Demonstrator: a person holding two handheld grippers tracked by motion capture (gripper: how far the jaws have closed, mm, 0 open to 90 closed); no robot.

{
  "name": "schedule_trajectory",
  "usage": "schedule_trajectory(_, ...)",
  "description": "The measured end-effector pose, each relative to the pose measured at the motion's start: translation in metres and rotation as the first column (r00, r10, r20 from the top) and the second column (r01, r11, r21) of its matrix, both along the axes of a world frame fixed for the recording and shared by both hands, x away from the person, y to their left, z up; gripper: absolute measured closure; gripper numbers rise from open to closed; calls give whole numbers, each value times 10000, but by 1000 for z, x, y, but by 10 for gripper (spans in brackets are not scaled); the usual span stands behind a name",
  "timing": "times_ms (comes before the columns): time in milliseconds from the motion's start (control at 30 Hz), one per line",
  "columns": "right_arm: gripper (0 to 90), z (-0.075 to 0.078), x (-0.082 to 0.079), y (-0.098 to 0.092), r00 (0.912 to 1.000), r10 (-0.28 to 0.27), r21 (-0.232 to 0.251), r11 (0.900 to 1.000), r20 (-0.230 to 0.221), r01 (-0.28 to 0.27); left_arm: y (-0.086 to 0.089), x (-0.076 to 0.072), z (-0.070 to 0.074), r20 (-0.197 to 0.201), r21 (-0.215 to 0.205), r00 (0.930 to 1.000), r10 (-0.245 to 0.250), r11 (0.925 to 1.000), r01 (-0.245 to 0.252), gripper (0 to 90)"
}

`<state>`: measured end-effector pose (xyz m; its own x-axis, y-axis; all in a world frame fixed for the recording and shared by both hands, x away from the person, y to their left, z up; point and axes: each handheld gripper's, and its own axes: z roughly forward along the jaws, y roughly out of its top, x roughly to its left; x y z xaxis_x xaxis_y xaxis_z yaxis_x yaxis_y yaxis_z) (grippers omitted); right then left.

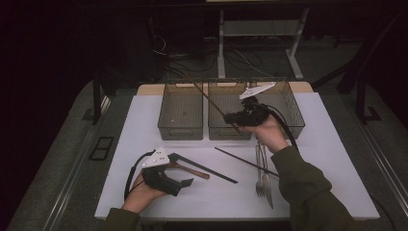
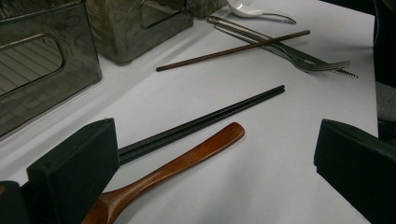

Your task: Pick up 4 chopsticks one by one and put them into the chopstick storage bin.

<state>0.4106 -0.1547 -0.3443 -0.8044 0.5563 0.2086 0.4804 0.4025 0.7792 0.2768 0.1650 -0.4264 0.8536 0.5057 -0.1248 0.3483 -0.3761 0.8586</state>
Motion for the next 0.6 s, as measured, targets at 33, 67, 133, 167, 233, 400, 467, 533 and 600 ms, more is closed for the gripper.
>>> schedule_trajectory(33, 832, 1, 2, 2, 10000, 7, 36, 10000, 36, -7, 0, 0, 0, -2, -7, 10000, -9, 10000, 9, 0)
schedule_trajectory(67, 832, 1, 4, 5, 10000, -26, 120, 9999, 7, 26, 0, 0, 0, -7, -36, 10000, -5, 10000, 5, 0)
schedule_trajectory(133, 832, 2, 8, 9, 10000, -71, 138, 9999, 25, 71, 0, 0, 0, -5, -47, 10000, -13, 10000, 13, 0)
schedule_trajectory(167, 832, 3, 9, 12, 9999, -108, 145, 9998, -9, 108, 0, 0, 0, -3, -47, 10000, -10, 10000, 10, 0)
schedule_trajectory(233, 832, 5, 13, 17, 9999, -155, 132, 9998, 18, 155, 0, 0, 0, 10, -61, 10000, -14, 10000, 14, 0)
schedule_trajectory(400, 832, 7, 24, 30, 9994, -329, 168, 9993, 110, 327, 1, 0, 1, 11, -75, 10000, -15, 10000, 15, 0)
schedule_trajectory(467, 832, 8, 28, 35, 9989, -454, 269, 9986, 82, 452, 1, 0, 1, 17, -89, 10000, 0, 10000, 0, 0)
schedule_trajectory(533, 832, 8, 32, 41, 9985, -552, 337, 9979, 35, 550, 1, 0, 1, 45, -77, 10000, -29, 10000, 29, 0)
schedule_trajectory(600, 832, 7, 36, 47, 9979, -640, 356, 9973, -4, 640, 1, 0, 1, 44, -78, 10000, -35, 10000, 35, 0)
